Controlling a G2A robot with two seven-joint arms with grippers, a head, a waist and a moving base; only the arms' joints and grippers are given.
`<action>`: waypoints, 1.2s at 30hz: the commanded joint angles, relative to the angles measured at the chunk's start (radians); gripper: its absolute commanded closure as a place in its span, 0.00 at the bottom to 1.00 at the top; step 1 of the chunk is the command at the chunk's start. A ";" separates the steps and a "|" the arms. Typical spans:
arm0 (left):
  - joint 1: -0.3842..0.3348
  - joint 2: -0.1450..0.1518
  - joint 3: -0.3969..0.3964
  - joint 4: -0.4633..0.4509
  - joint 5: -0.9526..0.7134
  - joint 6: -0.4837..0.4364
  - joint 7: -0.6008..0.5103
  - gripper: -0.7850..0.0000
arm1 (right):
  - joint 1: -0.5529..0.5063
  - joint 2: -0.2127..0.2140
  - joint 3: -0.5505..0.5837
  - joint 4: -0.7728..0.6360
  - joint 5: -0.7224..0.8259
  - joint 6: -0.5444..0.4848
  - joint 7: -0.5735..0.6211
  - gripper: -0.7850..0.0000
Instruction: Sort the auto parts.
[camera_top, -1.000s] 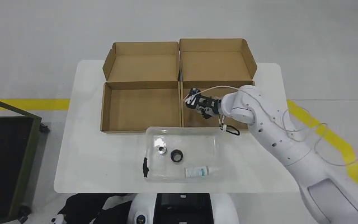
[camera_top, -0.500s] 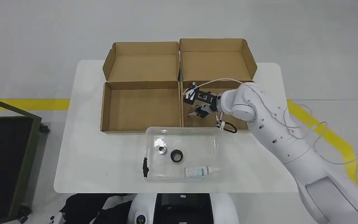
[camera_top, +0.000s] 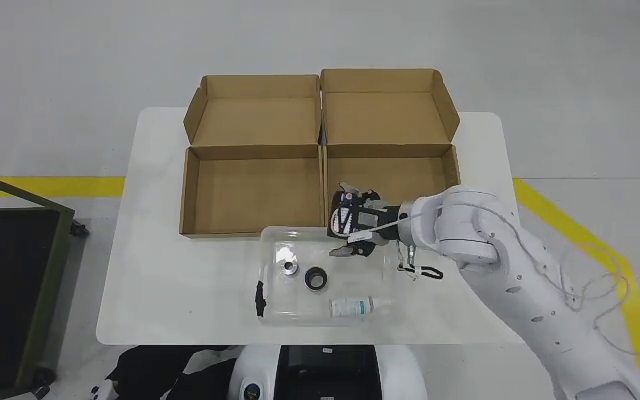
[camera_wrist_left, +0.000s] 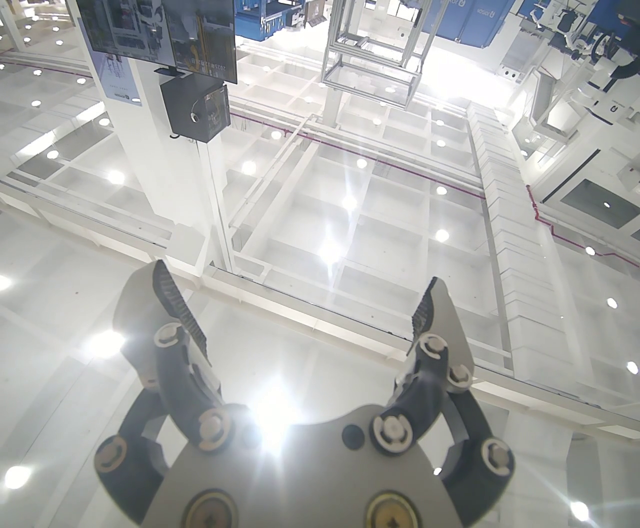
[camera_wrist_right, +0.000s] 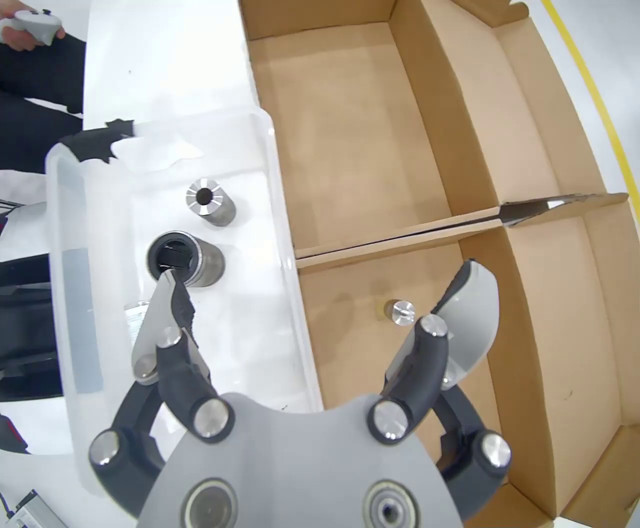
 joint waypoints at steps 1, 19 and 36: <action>0.000 0.000 0.000 0.000 0.000 0.000 0.000 0.00 | -0.035 0.009 0.012 -0.048 -0.006 -0.008 0.026 0.00; 0.000 0.000 0.000 0.000 0.000 0.000 0.000 0.00 | -0.262 0.068 0.066 -0.129 -0.128 -0.095 0.072 0.00; 0.000 0.000 0.000 0.000 0.000 0.000 0.000 0.00 | -0.184 0.063 -0.114 0.006 -0.151 -0.098 0.068 0.18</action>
